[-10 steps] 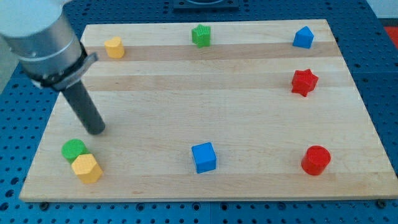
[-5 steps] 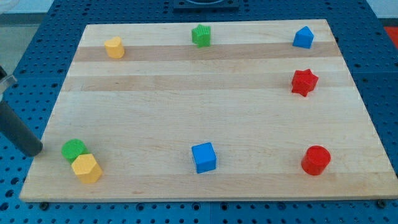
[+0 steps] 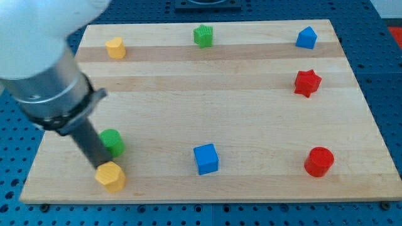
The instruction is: Separate the yellow hexagon and the green circle
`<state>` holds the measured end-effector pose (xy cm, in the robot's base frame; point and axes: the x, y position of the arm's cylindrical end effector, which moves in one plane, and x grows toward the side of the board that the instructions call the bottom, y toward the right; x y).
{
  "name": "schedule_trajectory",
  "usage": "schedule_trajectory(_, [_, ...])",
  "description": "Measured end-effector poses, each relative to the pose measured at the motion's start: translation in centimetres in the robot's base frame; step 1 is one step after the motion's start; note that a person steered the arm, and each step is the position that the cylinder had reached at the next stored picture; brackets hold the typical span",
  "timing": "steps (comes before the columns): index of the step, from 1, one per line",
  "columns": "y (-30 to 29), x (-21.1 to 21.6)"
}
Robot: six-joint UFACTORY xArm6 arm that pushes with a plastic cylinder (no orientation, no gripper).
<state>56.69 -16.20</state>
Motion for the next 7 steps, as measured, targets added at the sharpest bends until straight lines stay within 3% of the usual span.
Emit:
schedule_trajectory(1, [4.7,0.0])
schedule_trajectory(3, [5.4,0.1])
schedule_trajectory(4, [7.4,-1.7])
schedule_trajectory(5, [9.3,-8.7])
schedule_trajectory(6, [6.9,-10.8])
schedule_trajectory(7, [0.8,-8.7])
